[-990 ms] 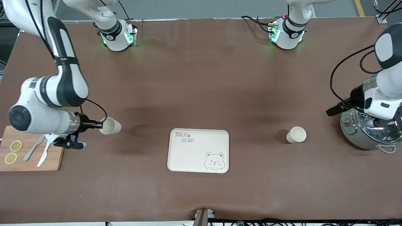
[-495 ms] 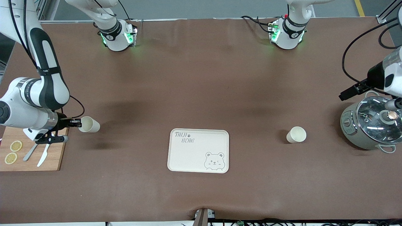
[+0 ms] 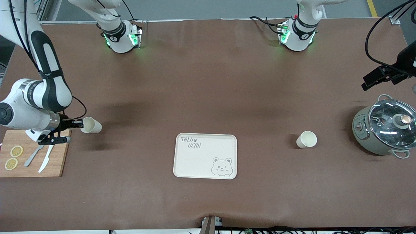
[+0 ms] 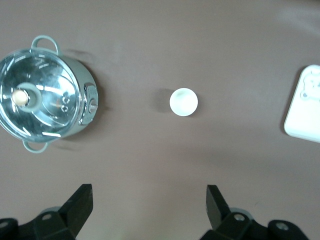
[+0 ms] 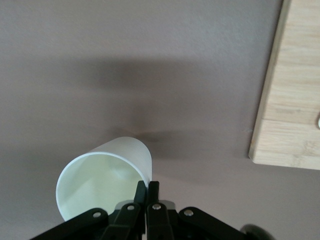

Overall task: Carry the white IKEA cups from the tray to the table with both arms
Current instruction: 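Lower the cup beside the cutting board and open the right gripper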

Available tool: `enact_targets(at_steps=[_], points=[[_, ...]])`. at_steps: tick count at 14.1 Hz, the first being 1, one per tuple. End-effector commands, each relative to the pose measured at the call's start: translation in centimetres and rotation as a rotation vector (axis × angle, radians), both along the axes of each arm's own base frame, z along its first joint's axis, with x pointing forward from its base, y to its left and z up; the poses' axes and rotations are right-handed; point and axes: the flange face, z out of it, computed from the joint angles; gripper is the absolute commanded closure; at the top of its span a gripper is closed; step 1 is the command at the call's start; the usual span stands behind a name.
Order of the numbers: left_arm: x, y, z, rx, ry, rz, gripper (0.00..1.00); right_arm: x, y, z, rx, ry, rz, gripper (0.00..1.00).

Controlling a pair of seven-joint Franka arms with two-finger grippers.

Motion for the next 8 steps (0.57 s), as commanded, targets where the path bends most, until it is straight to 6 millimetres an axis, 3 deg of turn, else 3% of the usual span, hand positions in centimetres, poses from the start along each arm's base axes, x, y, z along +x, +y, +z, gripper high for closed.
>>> enact_targets(at_steps=[1, 4, 5, 6, 8], points=[[-0.48, 0.91, 0.56, 0.010, 0.006, -0.043, 0.00, -1.38, -0.50, -0.16, -0.007, -0.004, 0.016, 1.00], [-0.43, 0.89, 0.55, 0.008, 0.006, -0.043, 0.00, -1.70, -0.37, -0.97, -0.009, -0.013, 0.015, 0.98], [-0.43, 0.89, 0.48, 0.008, 0.008, -0.043, 0.00, -1.63, -0.29, -0.99, -0.010, -0.015, 0.017, 0.80], [-0.51, 0.81, 0.53, 0.008, 0.009, -0.045, 0.00, -1.59, -0.30, -1.02, -0.010, -0.015, 0.017, 0.75], [-0.59, 0.96, 0.52, 0.007, 0.012, -0.043, 0.00, -1.51, -0.21, -0.83, -0.009, -0.005, 0.005, 0.00]])
